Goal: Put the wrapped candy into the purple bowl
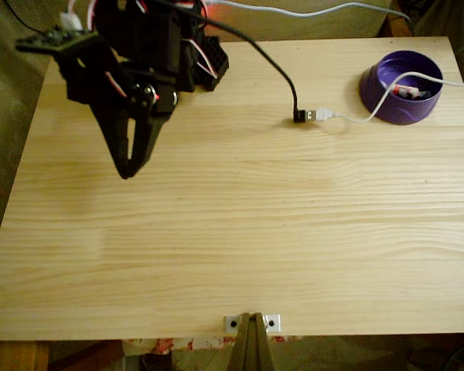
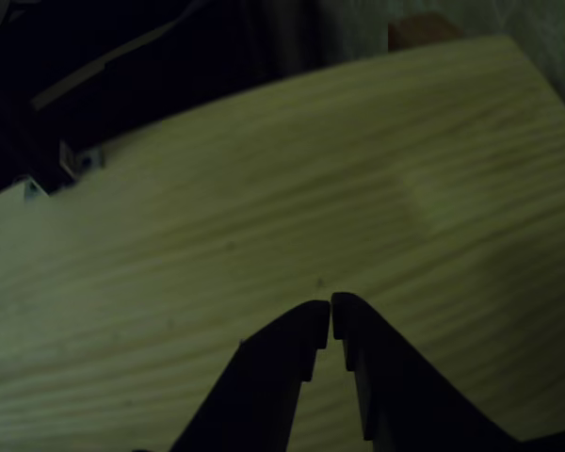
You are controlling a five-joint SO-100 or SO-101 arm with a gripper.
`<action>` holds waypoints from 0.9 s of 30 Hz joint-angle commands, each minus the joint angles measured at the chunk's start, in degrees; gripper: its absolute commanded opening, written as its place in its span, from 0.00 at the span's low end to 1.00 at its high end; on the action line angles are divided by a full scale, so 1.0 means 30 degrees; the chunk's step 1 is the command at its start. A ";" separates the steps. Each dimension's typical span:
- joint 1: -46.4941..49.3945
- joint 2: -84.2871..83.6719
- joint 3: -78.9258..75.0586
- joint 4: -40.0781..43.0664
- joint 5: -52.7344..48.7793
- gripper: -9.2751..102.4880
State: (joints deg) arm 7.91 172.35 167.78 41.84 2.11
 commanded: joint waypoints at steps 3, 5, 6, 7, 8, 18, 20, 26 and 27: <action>-0.0381 0.2813 0.1143 0.1758 0.0879 0.06; -0.0439 0.2813 0.1758 0.1670 0.1260 0.06; -0.0410 0.2813 0.1904 0.1641 0.1377 0.06; -0.0381 0.2813 0.1904 0.1641 0.1465 0.06; -0.0381 0.2813 0.1904 0.1641 0.1465 0.06; -0.0352 0.2813 0.1934 0.1641 0.1465 0.06; -0.0352 0.2813 0.1934 0.1641 0.1465 0.06; -0.0352 0.2813 0.1934 0.1641 0.1436 0.06; -0.0352 0.2813 0.1934 0.1641 0.1436 0.06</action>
State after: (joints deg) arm 6.68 180.18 174.64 46.58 6.50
